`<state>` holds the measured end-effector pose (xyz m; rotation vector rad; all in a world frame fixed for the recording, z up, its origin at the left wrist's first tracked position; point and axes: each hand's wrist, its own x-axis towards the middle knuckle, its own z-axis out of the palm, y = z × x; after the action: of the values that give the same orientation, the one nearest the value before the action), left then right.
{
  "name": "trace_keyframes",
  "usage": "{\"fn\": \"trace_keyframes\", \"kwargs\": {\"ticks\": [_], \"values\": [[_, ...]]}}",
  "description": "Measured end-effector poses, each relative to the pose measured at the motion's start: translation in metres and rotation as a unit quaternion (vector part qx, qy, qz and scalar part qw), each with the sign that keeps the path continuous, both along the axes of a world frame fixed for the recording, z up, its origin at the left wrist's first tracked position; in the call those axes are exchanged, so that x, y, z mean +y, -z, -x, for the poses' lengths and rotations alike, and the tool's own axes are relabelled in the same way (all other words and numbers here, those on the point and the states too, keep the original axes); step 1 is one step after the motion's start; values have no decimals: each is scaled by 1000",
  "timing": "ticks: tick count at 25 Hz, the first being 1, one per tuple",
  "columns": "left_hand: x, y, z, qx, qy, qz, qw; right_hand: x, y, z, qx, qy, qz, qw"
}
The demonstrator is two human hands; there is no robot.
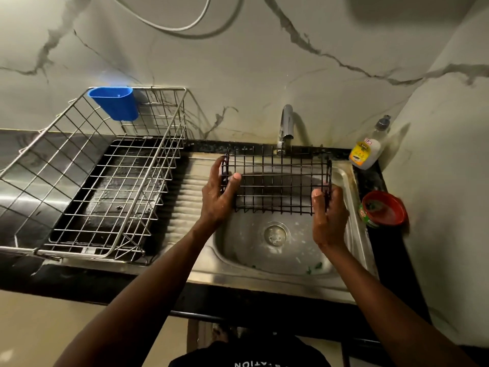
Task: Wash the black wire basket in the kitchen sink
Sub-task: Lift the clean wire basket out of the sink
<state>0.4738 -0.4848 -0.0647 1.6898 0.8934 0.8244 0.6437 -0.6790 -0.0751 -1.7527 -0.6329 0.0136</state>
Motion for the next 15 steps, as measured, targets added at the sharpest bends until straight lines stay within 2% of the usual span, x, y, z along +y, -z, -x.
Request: {"fn": "trace_keyframes", "kwargs": {"ticks": [1, 2, 3, 5, 6, 7, 10, 13, 15], "values": [[1, 0, 0, -2, -1, -33, 999, 1, -1, 5, -4, 1, -15, 1000], [4, 3, -3, 28, -11, -15, 999, 6, 3, 4, 30, 11, 11, 999], [6, 3, -8, 70, -19, 53, 996, 13, 7, 1, 92, 23, 70, 993], [9, 1, -16, 215, -36, 211, 953, 23, 17, -7, 252, 59, 244, 934], [8, -1, -16, 268, -43, 253, 929, 26, 19, -8, 290, 58, 301, 907], [7, -3, -12, 288, -57, 272, 916, 27, 19, -7, 299, 46, 328, 895], [16, -21, -1, 235, -61, 252, 937, 37, 6, 0, 257, 35, 285, 923], [31, -48, 15, 140, -40, 213, 966, 53, -20, 13, 147, 27, 158, 976], [46, -64, 29, 94, -16, 207, 974, 71, -32, 18, 93, 39, 72, 992]]}}
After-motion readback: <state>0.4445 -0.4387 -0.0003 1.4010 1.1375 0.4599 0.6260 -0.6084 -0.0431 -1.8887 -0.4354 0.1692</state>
